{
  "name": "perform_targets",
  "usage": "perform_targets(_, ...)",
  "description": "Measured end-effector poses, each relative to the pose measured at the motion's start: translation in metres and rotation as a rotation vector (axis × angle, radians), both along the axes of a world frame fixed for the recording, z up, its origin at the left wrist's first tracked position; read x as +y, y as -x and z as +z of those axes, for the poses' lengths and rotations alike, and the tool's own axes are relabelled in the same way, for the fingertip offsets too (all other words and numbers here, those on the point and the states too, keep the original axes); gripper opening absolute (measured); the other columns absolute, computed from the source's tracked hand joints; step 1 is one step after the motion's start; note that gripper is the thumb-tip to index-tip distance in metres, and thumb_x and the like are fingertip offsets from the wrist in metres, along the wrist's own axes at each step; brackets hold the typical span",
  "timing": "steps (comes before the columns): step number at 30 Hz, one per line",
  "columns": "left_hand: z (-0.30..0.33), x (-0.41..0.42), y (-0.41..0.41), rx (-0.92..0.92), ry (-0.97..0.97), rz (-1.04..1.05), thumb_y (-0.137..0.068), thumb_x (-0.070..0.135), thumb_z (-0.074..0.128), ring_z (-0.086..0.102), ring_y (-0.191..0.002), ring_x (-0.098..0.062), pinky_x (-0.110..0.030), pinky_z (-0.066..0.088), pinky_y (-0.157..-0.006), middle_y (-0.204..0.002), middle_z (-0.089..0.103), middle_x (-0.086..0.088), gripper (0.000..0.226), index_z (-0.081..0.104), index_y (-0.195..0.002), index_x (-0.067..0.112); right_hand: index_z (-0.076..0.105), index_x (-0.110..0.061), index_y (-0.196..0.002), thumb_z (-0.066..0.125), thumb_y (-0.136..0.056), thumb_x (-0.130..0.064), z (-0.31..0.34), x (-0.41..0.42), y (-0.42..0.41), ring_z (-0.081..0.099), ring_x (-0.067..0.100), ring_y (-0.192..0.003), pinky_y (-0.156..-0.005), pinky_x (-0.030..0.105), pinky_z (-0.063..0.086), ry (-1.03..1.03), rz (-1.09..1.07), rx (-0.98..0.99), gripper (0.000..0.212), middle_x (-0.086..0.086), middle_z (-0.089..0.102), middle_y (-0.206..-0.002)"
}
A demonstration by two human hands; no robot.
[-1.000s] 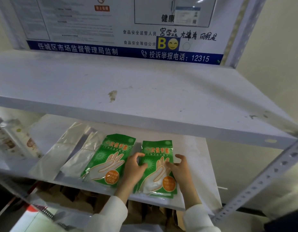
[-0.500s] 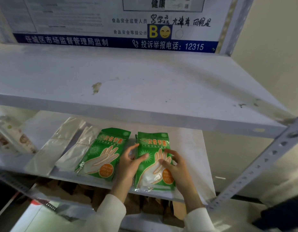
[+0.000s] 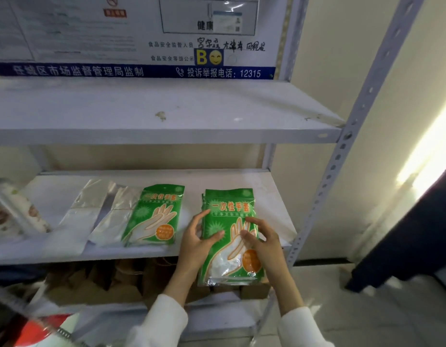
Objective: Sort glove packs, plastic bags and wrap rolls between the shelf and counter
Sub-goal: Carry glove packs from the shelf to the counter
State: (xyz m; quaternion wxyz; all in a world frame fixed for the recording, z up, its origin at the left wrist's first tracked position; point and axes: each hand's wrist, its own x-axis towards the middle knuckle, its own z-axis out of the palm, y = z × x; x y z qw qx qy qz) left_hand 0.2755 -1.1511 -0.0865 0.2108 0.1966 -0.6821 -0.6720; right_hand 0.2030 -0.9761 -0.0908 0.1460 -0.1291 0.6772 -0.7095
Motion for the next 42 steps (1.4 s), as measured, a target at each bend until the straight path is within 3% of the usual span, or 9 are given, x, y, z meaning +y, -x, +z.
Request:
perform_targets(7, -0.015, 0.032, -0.072, -0.012, -0.113, -0.128, -0.076, 0.003, 0.088, 0.075, -0.1, -0.006, -0.025, 0.062, -0.077, -0.116, 0.075, 0.008, 0.061, 0.067, -0.118, 0.042, 0.072, -0.023, -0.118, 0.073, -0.096, -0.008, -0.007, 0.042, -0.09, 0.078, 0.014, -0.092, -0.07, 0.028, 0.064, -0.029, -0.119, 0.012, 0.027, -0.007, 0.072, -0.118)
perform_targets(11, -0.02, 0.064, -0.1, -0.02, -0.178, -0.205, -0.075, 0.002, 0.089, 0.077, -0.098, -0.012, -0.029, 0.063, -0.074, -0.113, 0.076, 0.006, 0.061, 0.07, -0.117, 0.043, 0.077, -0.029, -0.112, 0.072, -0.096, -0.008, -0.007, 0.081, -0.129, 0.079, 0.023, -0.092, -0.072, 0.038, 0.066, -0.044, -0.213, -0.008, 0.027, -0.004, 0.077, -0.111)
perform_targets(15, -0.013, 0.109, -0.114, -0.022, -0.173, -0.313, -0.076, -0.002, 0.087, 0.077, -0.098, -0.013, -0.027, 0.062, -0.073, -0.116, 0.075, 0.001, 0.062, 0.066, -0.122, 0.034, 0.077, -0.033, -0.111, 0.07, -0.098, -0.013, -0.004, 0.129, -0.159, 0.08, 0.026, -0.091, -0.068, 0.036, 0.065, -0.022, -0.286, -0.065, 0.024, -0.009, 0.078, -0.107)
perform_targets(18, -0.003, 0.147, -0.111, -0.019, -0.167, -0.398, -0.078, -0.002, 0.086, 0.075, -0.103, -0.02, -0.034, 0.064, -0.078, -0.121, 0.073, -0.004, 0.06, 0.064, -0.123, 0.032, 0.077, -0.034, -0.111, 0.071, -0.098, -0.015, 0.002, 0.168, -0.17, 0.08, 0.026, -0.089, -0.068, 0.038, 0.066, -0.032, -0.373, -0.063, 0.024, -0.009, 0.078, -0.106)
perform_targets(21, 0.004, 0.188, -0.098, -0.014, -0.168, -0.477, -0.077, -0.001, 0.086, 0.074, -0.109, -0.023, -0.045, 0.064, -0.086, -0.125, 0.071, -0.003, 0.06, 0.065, -0.124, 0.03, 0.077, -0.034, -0.111, 0.072, -0.097, -0.016, 0.009, 0.208, -0.17, 0.08, 0.022, -0.088, -0.065, 0.033, 0.064, -0.035, -0.463, -0.053, 0.023, -0.006, 0.078, -0.109)
perform_targets(25, 0.012, 0.244, -0.07, -0.013, -0.169, -0.593, -0.078, 0.002, 0.087, 0.075, -0.107, -0.014, -0.035, 0.064, -0.083, -0.128, 0.07, 0.001, 0.06, 0.065, -0.127, 0.029, 0.075, -0.039, -0.111, 0.072, -0.097, -0.021, 0.014, 0.263, -0.163, 0.08, 0.016, -0.083, -0.06, 0.03, 0.063, -0.037, -0.563, -0.045, 0.023, -0.004, 0.075, -0.111)
perform_targets(28, 0.018, 0.283, -0.047, -0.026, -0.164, -0.661, -0.08, 0.003, 0.086, 0.074, -0.11, -0.019, -0.039, 0.064, -0.084, -0.13, 0.069, 0.0, 0.061, 0.063, -0.129, 0.03, 0.073, -0.042, -0.11, 0.072, -0.097, -0.021, 0.021, 0.301, -0.153, 0.08, 0.019, -0.083, -0.061, 0.034, 0.064, -0.025, -0.616, -0.05, 0.024, -0.002, 0.073, -0.113)
perform_targets(32, 0.03, 0.328, -0.019, -0.012, -0.151, -0.691, -0.077, 0.003, 0.087, 0.076, -0.096, -0.009, -0.026, 0.062, -0.069, -0.118, 0.072, 0.004, 0.065, 0.059, -0.128, 0.031, 0.073, -0.041, -0.111, 0.072, -0.097, -0.017, 0.03, 0.344, -0.135, 0.08, 0.021, -0.087, -0.066, 0.038, 0.065, 0.007, -0.649, -0.045, 0.027, -0.003, 0.073, -0.113)
perform_targets(42, 0.043, 0.386, 0.072, -0.012, -0.162, -0.723, -0.079, 0.008, 0.088, 0.078, -0.096, -0.019, -0.037, 0.065, -0.072, -0.115, 0.076, 0.002, 0.063, 0.06, -0.129, 0.032, 0.072, -0.038, -0.113, 0.072, -0.096, -0.017, 0.041, 0.398, -0.053, 0.078, 0.01, -0.088, -0.065, 0.031, 0.064, 0.014, -0.705, -0.013, 0.027, -0.007, 0.07, -0.114)
